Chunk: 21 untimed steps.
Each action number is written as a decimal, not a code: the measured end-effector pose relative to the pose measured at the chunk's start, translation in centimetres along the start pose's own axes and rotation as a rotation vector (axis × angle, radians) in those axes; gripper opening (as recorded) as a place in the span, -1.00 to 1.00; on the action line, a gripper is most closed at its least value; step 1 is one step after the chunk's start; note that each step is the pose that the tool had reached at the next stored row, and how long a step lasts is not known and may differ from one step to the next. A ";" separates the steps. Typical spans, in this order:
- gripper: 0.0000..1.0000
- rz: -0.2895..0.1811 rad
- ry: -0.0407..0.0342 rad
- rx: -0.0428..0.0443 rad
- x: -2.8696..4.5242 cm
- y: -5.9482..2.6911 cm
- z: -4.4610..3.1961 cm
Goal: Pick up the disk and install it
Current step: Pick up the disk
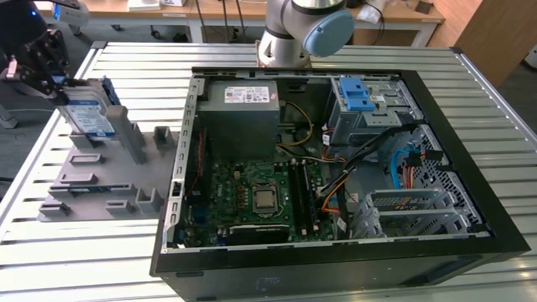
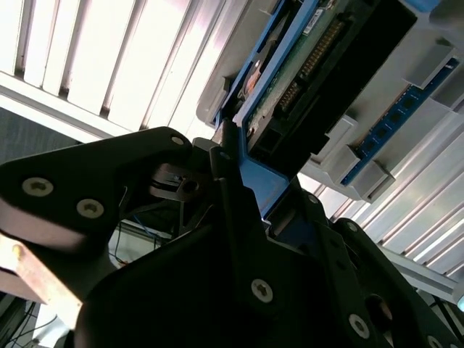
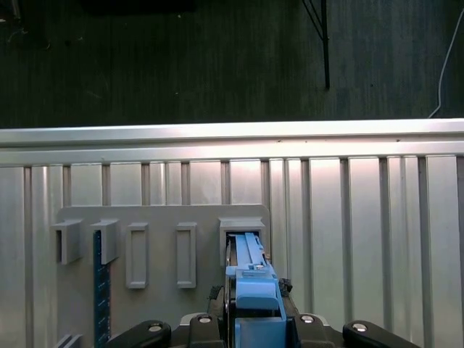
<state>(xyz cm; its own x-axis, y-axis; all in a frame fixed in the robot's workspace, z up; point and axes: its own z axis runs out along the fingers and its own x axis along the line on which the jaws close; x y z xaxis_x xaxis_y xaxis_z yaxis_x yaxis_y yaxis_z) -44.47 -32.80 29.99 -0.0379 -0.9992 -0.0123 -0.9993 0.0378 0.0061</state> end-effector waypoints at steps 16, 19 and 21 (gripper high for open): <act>-0.27 0.000 0.0000 0.0000 -0.01 0.00 -0.84; -0.27 0.000 0.0000 0.0000 -0.01 0.00 -0.98; -0.27 0.000 0.0000 0.0000 -0.01 0.00 -1.06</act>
<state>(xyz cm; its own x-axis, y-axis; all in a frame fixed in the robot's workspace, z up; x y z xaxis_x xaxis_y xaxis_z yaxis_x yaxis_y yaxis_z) -44.47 -32.80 31.05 -0.0379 -0.9992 -0.0124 -0.9993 0.0379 0.0061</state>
